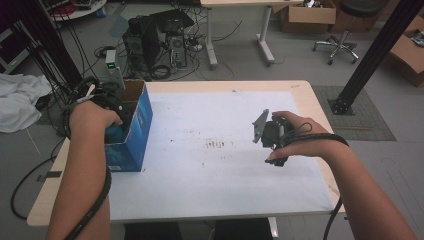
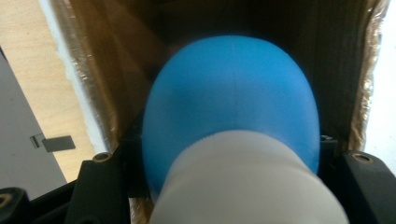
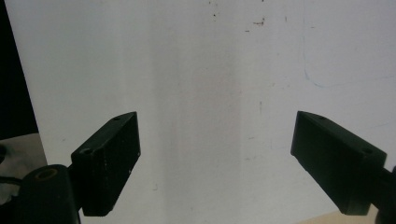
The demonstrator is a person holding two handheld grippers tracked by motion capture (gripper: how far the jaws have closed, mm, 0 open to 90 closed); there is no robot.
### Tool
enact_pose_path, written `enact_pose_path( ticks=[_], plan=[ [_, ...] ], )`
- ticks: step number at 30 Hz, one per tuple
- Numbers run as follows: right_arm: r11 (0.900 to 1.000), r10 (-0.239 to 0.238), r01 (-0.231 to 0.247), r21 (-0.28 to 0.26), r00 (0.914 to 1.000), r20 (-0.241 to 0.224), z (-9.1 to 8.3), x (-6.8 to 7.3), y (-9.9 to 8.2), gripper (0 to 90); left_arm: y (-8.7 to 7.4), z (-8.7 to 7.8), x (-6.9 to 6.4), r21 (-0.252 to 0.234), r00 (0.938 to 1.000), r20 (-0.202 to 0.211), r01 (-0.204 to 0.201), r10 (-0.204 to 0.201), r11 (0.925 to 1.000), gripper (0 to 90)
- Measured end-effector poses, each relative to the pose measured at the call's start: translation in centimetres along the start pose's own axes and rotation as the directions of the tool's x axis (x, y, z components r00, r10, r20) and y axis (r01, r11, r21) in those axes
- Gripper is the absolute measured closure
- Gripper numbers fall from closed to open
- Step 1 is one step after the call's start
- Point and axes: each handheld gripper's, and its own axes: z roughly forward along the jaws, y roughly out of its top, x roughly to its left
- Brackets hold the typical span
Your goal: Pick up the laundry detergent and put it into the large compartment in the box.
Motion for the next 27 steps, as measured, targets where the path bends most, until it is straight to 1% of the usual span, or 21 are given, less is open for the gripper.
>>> enact_pose_path(
  ticks=[6, 10, 12, 14, 16, 18, 19, 21, 22, 24, 27],
  plan=[
    [1.0, 0.004, -0.004, -0.003, 1.0, -0.005, 0.1, 0.0, 0.1, 15.7, 0.1, 0.8, -0.1, 0.012, 1.0, -0.002, -0.008, 0.008, 0.9999, 38.3],
    [1.0, 0.002, -0.002, -0.004, 1.0, -0.003, 0.1, 0.0, 0.0, 15.7, 0.1, 1.3, -0.1, 0.01, 1.0, 0.001, -0.009, 0.009, 0.9999, 38.3],
    [1.0, 0.003, -0.003, -0.005, 1.0, -0.004, 0.1, 0.0, -0.1, 15.7, 0.1, 1.2, -0.1, 0.007, 1.0, 0.004, -0.004, 0.004, 1.0, 38.3],
    [1.0, 0.007, -0.007, -0.004, 1.0, -0.005, 0.2, 0.0, -0.1, 15.7, 0.2, 1.2, -0.1, 0.006, 0.9999, -0.001, -0.013, 0.013, 0.9999, 38.3],
    [1.0, 0.006, -0.006, -0.002, 1.0, -0.004, 0.2, 0.0, -0.2, 15.7, 0.2, 1.3, -0.2, 0.006, 0.9999, 0.001, -0.011, 0.011, 0.9999, 38.3],
    [1.0, 0.008, -0.008, -0.004, 1.0, -0.004, 0.2, 0.0, -0.1, 15.7, 0.2, 1.3, -0.2, 0.001, 0.9998, -0.003, -0.017, 0.017, 0.9999, 38.3],
    [1.0, 0.006, -0.006, -0.004, 1.0, -0.004, 0.2, 0.0, -0.1, 15.7, 0.1, 1.3, -0.2, 0.001, 0.9999, -0.001, -0.012, 0.012, 0.9999, 38.3],
    [1.0, 0.007, -0.007, -0.002, 1.0, -0.006, 0.3, 0.0, -0.1, 15.7, 0.1, 1.3, -0.1, 0.0, 0.9998, -0.003, -0.017, 0.017, 0.9998, 38.3],
    [0.9999, 0.009, -0.009, -0.004, 0.9999, -0.003, 0.3, 0.1, -0.1, 15.7, 0.1, 1.3, -0.1, 0.002, 0.9999, -0.001, -0.017, 0.017, 0.9999, 38.3],
    [1.0, 0.007, -0.007, -0.006, 1.0, -0.004, 0.2, 0.1, 0.0, 15.7, 0.0, 1.4, 0.0, -0.008, 0.9999, 0.001, -0.015, 0.015, 0.9999, 38.3],
    [0.9999, 0.008, -0.008, -0.007, 1.0, -0.003, 0.2, 0.1, 0.0, 15.7, -0.1, 1.4, 0.0, -0.006, 1.0, 0.006, -0.004, 0.004, 1.0, 38.2]
  ],
)
